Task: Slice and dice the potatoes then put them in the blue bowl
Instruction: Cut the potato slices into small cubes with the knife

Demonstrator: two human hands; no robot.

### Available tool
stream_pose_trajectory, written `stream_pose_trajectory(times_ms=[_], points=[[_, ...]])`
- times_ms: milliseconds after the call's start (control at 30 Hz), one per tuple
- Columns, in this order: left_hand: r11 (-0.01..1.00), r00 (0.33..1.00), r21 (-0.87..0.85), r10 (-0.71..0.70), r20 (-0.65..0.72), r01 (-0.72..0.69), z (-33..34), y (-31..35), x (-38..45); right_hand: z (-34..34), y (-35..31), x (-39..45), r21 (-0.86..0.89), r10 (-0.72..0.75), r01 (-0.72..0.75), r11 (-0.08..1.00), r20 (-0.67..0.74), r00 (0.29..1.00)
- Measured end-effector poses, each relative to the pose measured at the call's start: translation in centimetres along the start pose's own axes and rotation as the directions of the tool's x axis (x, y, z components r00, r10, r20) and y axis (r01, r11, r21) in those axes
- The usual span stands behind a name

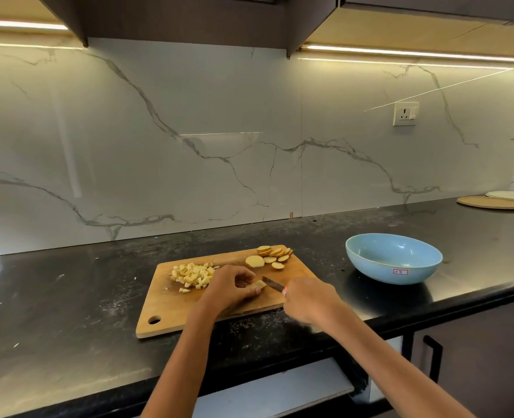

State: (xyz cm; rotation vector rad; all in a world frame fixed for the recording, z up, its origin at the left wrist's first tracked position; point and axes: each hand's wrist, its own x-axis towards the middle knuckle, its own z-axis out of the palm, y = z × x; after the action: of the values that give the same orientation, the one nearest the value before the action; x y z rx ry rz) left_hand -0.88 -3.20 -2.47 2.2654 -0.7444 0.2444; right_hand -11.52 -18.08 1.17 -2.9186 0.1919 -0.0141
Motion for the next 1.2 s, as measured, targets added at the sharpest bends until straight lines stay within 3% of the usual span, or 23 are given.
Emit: stream_pose_trajectory(times_ms=[400,700,1200], points=[[1.000,1.000,0.021,-0.019,0.018,0.019,-0.2,0.7,-0.4,0.1,-0.7,1.4,0.065,0.004,-0.014,0.998,0.162,0.987],[0.999,0.999,0.007,-0.034,0.023,0.034,-0.1,0.6,-0.2,1.2,0.4,-0.7,-0.092,0.023,-0.022,0.995,0.011,1.000],[0.998,0.999,-0.022,-0.051,-0.007,0.051,-0.3,0.3,-0.3,0.6,-1.8,-0.3,-0.073,-0.003,0.005,0.997,0.035,0.999]])
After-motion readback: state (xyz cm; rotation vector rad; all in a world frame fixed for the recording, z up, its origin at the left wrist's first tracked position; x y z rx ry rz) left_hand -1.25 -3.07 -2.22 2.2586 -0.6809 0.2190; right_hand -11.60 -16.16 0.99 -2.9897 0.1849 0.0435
